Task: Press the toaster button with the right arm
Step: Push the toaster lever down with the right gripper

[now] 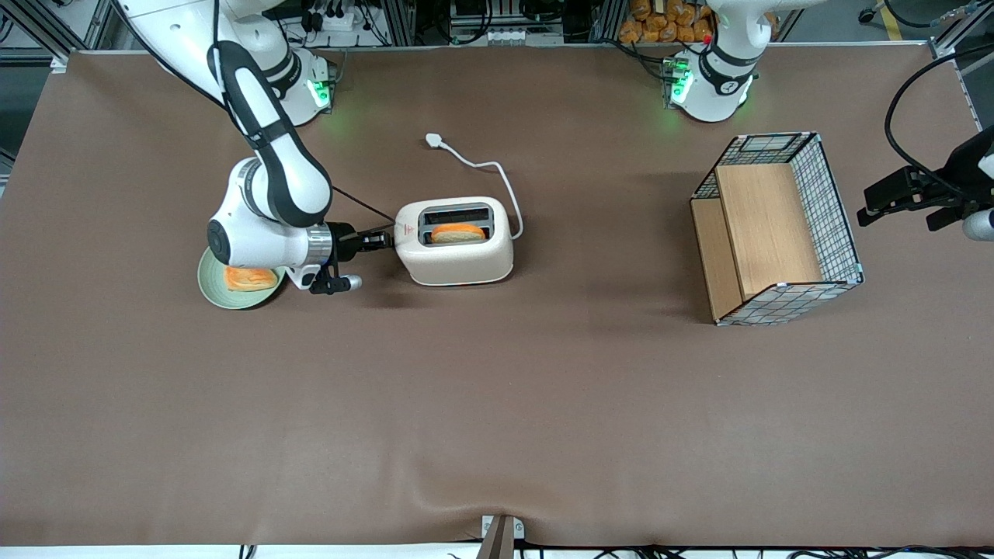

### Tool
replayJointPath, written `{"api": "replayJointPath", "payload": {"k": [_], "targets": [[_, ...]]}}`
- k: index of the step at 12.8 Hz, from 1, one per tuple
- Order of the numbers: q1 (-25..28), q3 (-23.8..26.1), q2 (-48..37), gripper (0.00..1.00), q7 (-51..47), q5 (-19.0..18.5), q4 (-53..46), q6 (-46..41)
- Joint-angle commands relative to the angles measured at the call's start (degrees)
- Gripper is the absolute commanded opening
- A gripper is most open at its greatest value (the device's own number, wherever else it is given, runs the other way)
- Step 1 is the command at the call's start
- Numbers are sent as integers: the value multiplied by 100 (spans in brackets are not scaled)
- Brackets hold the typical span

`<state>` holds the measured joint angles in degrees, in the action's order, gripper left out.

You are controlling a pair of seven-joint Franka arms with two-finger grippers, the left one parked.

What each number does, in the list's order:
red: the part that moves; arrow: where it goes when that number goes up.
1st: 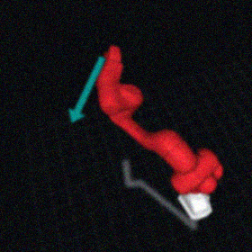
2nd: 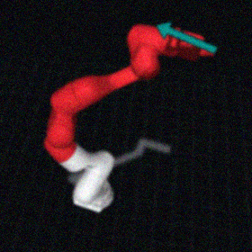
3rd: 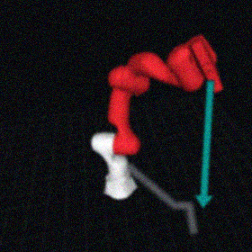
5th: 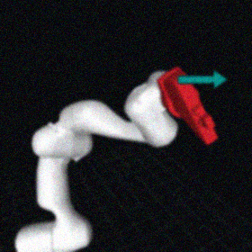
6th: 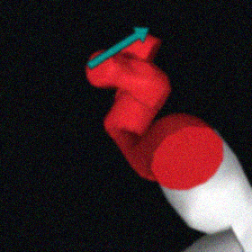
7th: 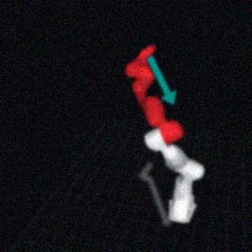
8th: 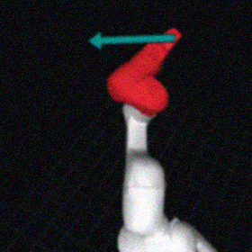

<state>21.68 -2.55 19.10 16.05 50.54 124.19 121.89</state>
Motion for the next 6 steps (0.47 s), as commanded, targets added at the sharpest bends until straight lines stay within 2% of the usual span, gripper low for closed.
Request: {"api": "replayJointPath", "payload": {"k": [1,5,6], "targets": [[-33,71,261,0,311,192,114,422],[2,80,410,0,450,298,61,590],[3,80,428,0,582,420,61,581]]}}
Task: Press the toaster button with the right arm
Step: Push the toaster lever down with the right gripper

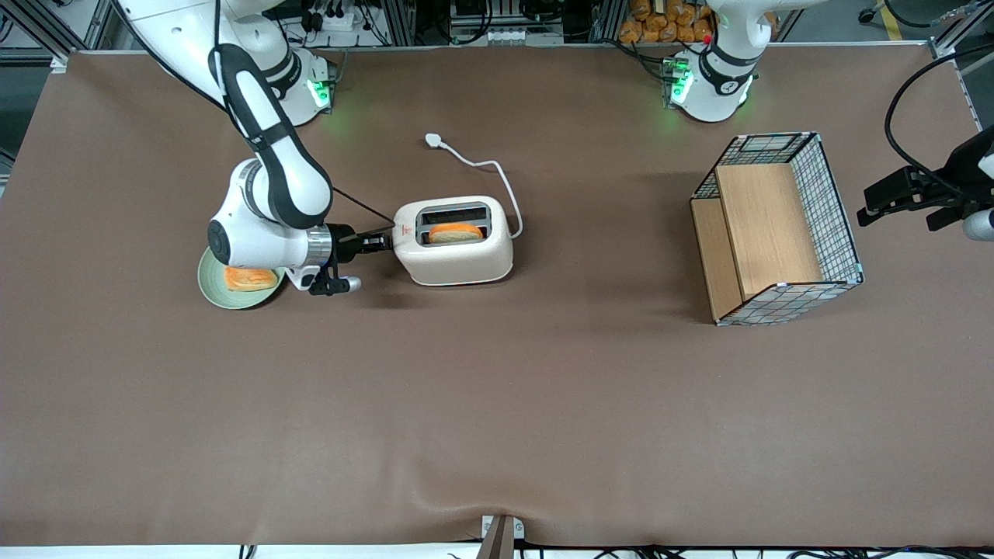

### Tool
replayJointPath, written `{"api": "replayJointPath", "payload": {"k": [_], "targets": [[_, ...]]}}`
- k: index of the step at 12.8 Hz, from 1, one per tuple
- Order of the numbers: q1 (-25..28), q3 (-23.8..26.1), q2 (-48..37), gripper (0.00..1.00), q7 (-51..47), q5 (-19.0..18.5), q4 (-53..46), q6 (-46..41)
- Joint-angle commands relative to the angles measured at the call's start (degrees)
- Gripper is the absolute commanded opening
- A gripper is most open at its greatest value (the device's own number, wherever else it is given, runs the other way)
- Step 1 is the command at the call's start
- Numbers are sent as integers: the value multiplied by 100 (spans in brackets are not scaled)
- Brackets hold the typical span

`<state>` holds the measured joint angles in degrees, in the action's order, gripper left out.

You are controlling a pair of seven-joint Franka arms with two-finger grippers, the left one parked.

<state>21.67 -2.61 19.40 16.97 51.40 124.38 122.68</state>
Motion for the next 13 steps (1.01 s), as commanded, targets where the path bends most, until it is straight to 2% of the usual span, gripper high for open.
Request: {"api": "replayJointPath", "payload": {"k": [1,8,10,13], "targets": [[4,77,424,0,588,396,43,503],[-5,77,301,0,510,397,-45,398],[-5,50,222,0,45,318,-273,-31],[-145,24,160,0,-9,187,-466,-296]]}}
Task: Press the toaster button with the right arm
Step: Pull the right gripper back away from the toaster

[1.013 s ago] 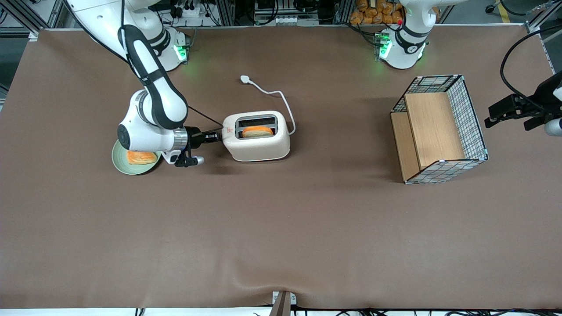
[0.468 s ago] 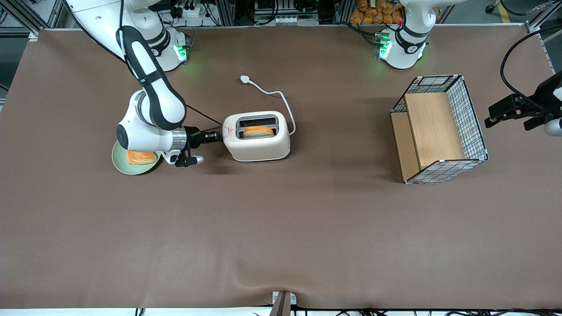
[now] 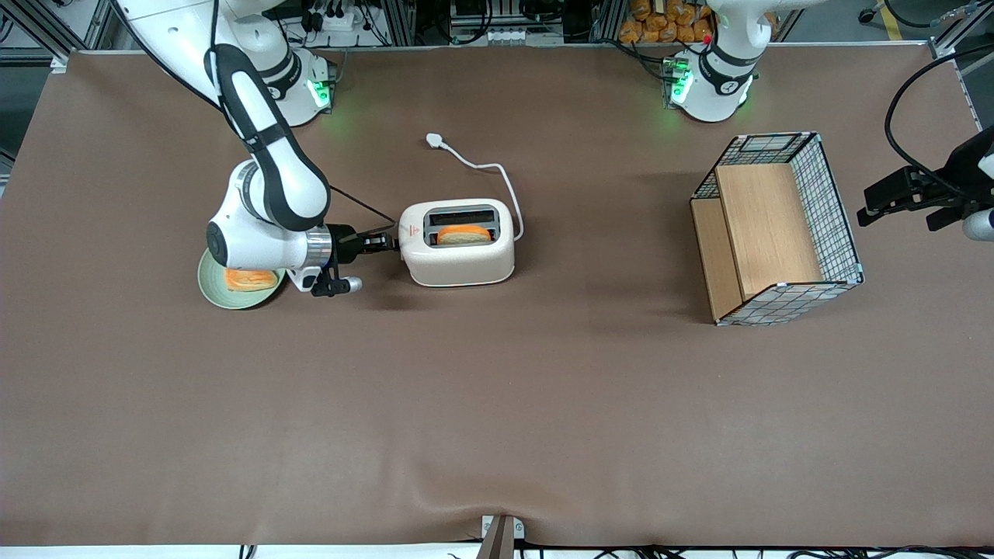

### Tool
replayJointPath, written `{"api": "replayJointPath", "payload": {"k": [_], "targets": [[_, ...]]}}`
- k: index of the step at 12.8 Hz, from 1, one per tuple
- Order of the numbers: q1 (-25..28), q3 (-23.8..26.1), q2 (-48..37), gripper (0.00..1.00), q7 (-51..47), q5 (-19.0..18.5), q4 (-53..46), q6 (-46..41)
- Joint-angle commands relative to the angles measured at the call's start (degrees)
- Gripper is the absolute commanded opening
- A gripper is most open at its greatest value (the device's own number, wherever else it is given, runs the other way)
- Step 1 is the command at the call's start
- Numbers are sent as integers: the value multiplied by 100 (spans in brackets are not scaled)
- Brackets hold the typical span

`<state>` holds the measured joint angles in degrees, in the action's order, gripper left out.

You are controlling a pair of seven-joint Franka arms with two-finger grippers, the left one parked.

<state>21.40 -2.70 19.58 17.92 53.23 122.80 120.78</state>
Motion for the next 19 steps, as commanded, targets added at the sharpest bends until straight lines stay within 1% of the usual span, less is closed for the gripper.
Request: {"api": "replayJointPath", "payload": {"k": [1,2,4,5,6,7,10,12,15,17,19], "targets": [[-249,33,142,9,-139,-145,-431,-290],[-372,33,151,25,-226,-356,-597,-510],[-566,33,151,47,-568,-751,-958,-906],[-645,33,160,63,-735,-979,-1134,-1081],[-733,33,160,85,-772,-1217,-1301,-1249],[-856,42,160,100,-772,-1436,-1459,-1398],[-1094,24,134,100,-781,-1833,-1759,-1672],[-1199,-124,99,100,-781,-2315,-1995,-1689],[-1244,-616,-59,100,-746,-2878,-2338,-1690],[-1244,-827,-409,100,-737,-3440,-2392,-1690],[-1244,-986,-866,100,-772,-3880,-2392,-1882]]}}
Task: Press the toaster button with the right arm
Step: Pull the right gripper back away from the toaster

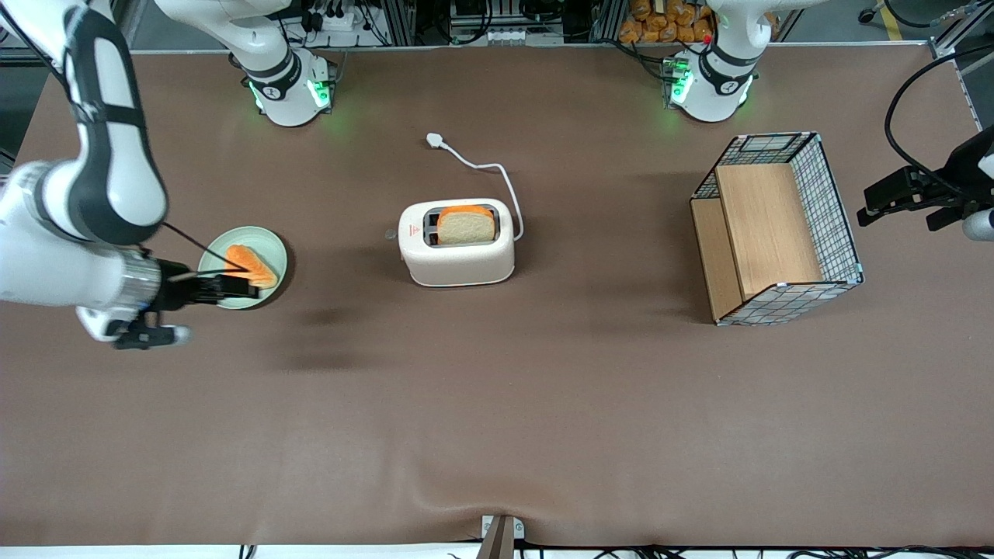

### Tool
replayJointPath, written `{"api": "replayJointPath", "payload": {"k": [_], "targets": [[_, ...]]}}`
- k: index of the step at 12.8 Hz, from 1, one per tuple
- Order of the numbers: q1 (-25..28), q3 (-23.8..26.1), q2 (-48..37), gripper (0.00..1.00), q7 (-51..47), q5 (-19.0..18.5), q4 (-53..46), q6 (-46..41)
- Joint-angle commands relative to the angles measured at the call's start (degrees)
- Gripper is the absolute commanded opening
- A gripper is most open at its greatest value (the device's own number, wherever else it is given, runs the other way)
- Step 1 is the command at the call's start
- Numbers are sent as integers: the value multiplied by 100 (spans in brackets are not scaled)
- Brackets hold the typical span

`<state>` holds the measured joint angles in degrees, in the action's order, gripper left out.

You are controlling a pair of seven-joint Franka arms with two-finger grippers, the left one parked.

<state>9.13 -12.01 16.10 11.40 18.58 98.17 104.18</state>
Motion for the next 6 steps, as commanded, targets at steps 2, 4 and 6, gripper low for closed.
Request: {"api": "replayJointPath", "payload": {"k": [2,4,6], "targets": [[-17,-222,-984,100,-129,-923,71,-423],[-69,-284,-1380,100,-129,-1233,88,-669],[-349,-171,-1653,100,-129,-1383,106,-924]]}}
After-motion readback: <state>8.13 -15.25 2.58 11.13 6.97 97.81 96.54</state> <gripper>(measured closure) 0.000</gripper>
